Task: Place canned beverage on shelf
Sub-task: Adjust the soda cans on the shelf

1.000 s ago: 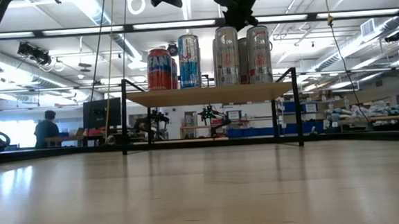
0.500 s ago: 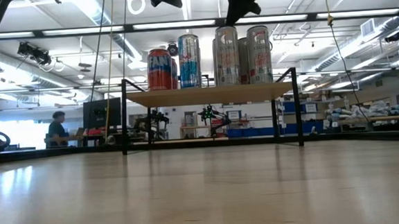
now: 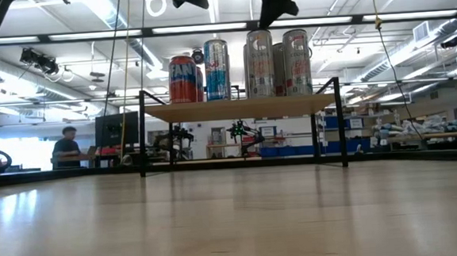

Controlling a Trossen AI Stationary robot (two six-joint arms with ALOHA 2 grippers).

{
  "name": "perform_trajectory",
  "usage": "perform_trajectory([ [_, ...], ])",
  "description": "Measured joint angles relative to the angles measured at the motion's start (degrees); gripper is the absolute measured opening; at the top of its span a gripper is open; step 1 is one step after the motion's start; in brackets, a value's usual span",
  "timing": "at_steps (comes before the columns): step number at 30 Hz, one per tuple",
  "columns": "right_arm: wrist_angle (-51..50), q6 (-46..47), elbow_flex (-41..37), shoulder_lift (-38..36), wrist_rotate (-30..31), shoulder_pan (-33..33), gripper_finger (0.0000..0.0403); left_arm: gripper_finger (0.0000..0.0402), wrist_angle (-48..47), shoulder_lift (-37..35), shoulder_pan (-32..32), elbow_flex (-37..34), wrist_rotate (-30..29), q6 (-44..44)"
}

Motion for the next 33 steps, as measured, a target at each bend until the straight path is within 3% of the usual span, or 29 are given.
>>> perform_trajectory([
  [33, 2.7, 0.0, -2.7, 0.0, 1.5, 0.0, 0.0005, 0.0009, -0.4, 0.0, 0.0, 0.0, 0.0, 0.0],
])
